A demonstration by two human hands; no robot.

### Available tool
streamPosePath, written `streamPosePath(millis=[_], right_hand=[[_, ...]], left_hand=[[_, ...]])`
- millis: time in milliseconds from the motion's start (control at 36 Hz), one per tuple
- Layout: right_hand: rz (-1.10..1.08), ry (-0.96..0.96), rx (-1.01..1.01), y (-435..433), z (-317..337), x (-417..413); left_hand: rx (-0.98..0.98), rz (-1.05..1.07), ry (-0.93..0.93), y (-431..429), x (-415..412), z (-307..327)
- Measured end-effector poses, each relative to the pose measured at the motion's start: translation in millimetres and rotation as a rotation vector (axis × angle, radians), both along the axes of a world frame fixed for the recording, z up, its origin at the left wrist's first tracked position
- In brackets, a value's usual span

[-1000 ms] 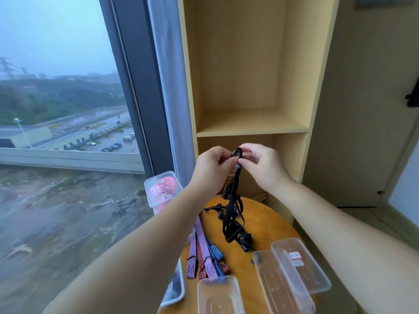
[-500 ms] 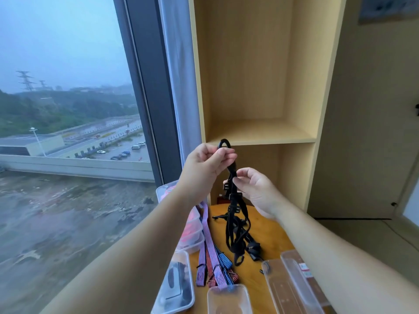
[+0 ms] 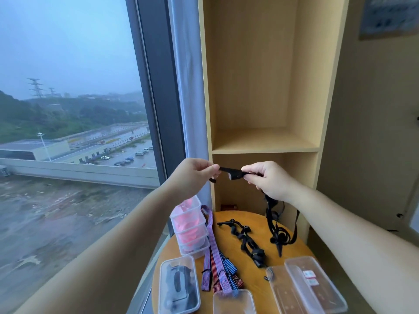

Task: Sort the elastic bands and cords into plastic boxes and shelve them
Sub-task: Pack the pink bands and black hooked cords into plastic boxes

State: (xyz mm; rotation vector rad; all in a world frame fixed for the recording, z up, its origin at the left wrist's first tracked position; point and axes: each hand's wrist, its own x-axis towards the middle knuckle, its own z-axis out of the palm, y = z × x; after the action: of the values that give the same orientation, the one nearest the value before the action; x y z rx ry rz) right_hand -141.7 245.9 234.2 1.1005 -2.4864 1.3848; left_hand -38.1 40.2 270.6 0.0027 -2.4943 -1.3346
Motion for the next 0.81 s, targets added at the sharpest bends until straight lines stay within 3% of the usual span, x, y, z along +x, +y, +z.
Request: streamPosePath(millis=[83,194,306,389,556,722,806], right_hand=[[0.030,0.033,0.031,0,16,5],[0.017,0.061,-0.041,-3,35,8],[0.018,0.049,-0.171,-5,44,14],[0.095,-0.108,-0.261,-5,37,16],[0.105,-0.325,-0.393,-12,8,20],[0.099,-0.331,-0.400,-24,-1,27],[0.112,-0.355,-0.414,-28,-1,32]], left_hand=[[0.133,-0.058,-0.120,-3,5,11],[0.121,-0.130,-0.220,-1,11,17],[0.212,-0.128,-0.097,-3,13,16],[0.310,-0.152,-0.034,-5,16,14],[0.224,-0.095,0.051,-1,17,8],[0.266,-0.052,0.162,6,14,1],[0.172,0.010,0.208,9,10,0]])
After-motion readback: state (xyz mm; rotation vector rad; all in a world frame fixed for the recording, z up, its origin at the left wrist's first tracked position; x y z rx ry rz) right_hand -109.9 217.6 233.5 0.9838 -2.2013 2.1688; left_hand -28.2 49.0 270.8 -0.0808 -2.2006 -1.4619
